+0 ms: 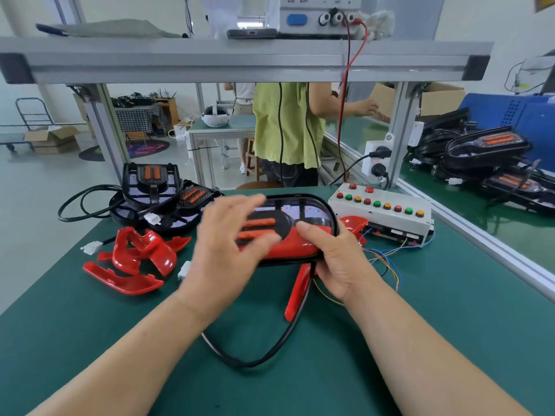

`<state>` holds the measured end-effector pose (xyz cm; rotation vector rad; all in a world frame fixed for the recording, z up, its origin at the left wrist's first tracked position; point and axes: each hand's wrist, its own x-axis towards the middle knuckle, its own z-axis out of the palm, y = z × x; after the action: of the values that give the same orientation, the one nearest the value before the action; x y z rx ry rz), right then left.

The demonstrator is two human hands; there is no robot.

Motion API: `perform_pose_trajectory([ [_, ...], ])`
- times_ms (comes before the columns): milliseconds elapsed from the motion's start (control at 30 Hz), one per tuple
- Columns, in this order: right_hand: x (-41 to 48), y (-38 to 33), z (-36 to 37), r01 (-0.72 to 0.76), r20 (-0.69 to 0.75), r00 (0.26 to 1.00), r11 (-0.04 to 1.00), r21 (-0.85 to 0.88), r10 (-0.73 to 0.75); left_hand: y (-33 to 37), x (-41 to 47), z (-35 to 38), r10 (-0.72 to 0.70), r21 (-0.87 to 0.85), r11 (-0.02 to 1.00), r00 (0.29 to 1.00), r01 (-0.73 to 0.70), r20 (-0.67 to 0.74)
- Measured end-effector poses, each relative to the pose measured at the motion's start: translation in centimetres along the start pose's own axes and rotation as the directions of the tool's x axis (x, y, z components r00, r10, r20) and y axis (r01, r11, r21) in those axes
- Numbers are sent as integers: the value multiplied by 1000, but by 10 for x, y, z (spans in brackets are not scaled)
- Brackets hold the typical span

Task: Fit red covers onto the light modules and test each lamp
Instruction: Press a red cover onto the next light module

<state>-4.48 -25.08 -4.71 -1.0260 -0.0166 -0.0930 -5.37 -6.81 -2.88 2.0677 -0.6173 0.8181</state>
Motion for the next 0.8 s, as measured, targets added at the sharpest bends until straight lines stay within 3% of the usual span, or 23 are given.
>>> perform_pose_trajectory([
  [67, 3, -4, -5, -3, -24, 1000, 999, 33, 4, -11, 11, -17, -216, -16, 976, 974, 215, -72],
  [167, 5, -5, -9, -1, -24, 1000, 998, 64, 2, -29, 14, -27, -557, -85, 811, 809, 578, 187],
  [233, 5, -5, -9, -14, -14, 1000, 997, 79, 15, -34, 11, -22, -596, -165, 688, 680, 707, 428],
  [300, 5, -4, -9, -21, 6, 1000, 996, 84, 20, -35, 8, -20, -553, -259, 568, 595, 781, 583],
  [467, 5, -2, -9, -17, 12, 1000, 995, 95, 15, -38, 6, -19, -524, -371, 278, 464, 886, 714],
  [600, 4, -1, -8, -23, 1, 1000, 997, 71, 23, -36, 4, -14, -560, -420, 210, 461, 883, 688],
  [800, 4, 0, -7, -13, 2, 1000, 997, 79, 12, -35, 2, -9, -593, -437, 302, 526, 847, 609],
])
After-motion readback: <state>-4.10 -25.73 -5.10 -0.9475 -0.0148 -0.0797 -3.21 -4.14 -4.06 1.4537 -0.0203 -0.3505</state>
